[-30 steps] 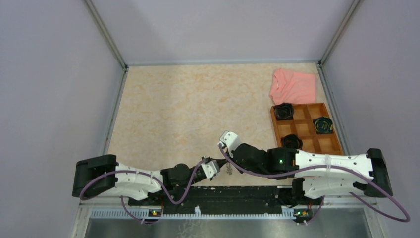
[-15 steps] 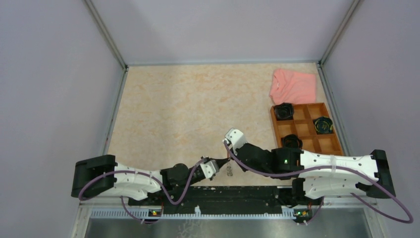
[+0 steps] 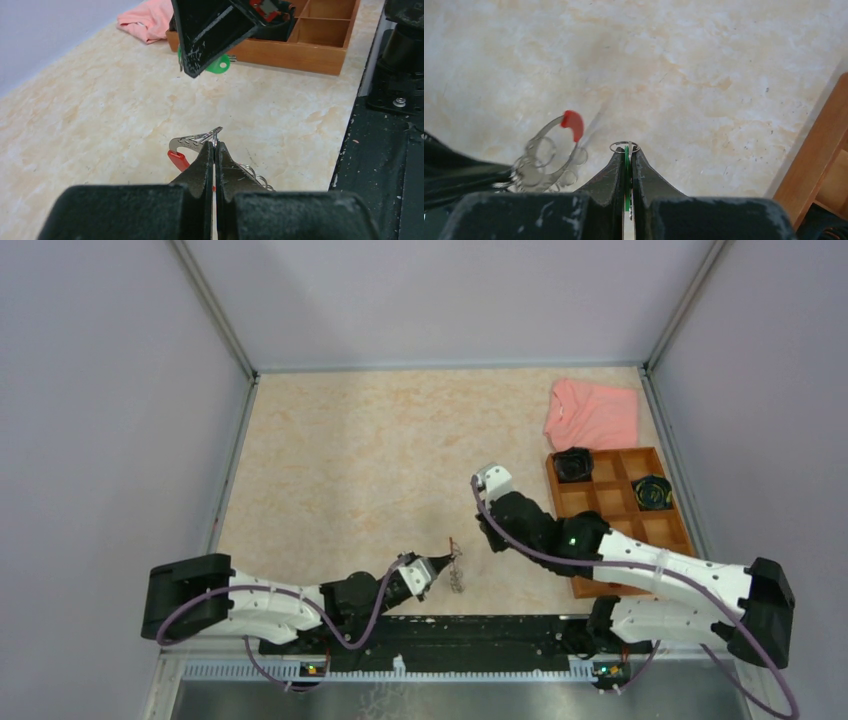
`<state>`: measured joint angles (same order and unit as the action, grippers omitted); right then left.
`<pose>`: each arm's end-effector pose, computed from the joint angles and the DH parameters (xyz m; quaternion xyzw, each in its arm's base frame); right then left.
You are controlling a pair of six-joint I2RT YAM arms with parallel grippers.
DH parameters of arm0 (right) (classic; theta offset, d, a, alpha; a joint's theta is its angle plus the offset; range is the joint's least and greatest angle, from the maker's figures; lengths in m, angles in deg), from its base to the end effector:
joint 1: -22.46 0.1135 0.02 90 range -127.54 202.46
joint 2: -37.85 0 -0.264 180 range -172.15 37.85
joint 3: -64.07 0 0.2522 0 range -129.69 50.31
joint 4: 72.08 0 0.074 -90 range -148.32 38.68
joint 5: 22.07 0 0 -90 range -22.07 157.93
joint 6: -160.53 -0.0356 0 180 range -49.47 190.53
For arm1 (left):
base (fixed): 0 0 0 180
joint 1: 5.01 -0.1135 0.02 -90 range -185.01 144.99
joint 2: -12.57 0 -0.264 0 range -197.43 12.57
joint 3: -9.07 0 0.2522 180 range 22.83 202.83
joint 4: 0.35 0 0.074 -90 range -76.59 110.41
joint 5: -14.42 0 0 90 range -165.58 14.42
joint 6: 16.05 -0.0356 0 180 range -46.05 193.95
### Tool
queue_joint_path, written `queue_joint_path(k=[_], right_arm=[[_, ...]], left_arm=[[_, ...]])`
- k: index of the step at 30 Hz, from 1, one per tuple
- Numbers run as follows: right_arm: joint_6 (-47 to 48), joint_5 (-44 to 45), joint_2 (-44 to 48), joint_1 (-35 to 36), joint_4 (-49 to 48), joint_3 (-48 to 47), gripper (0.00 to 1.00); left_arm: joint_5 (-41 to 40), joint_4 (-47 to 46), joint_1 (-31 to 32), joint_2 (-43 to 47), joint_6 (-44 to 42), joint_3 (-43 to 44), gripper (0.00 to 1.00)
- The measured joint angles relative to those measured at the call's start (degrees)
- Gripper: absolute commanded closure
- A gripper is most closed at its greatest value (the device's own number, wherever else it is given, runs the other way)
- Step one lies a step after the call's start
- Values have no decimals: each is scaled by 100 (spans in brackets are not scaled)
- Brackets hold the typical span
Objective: Remove the keys from the keyring
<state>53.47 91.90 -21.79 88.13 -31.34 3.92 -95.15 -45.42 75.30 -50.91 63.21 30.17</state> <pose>0.1039 0.1946 0.2747 -0.2856 0.8447 0.1306 0.4334 0.0447 -0.1910 0.1848 0.3993 0.5643 -0.3104 0.6525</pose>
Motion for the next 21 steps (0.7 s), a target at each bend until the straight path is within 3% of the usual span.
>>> queue_joint_path(k=[9,21], right_arm=[[-367,-1161,-968,-2055,-2337,756,99],[-564,-1397,-2225,-2605,-3880,824,75]], left_arm=[[-212,352,-472,546,538,-105,100],[136,1744,-1572,1635,1408,-114,100]])
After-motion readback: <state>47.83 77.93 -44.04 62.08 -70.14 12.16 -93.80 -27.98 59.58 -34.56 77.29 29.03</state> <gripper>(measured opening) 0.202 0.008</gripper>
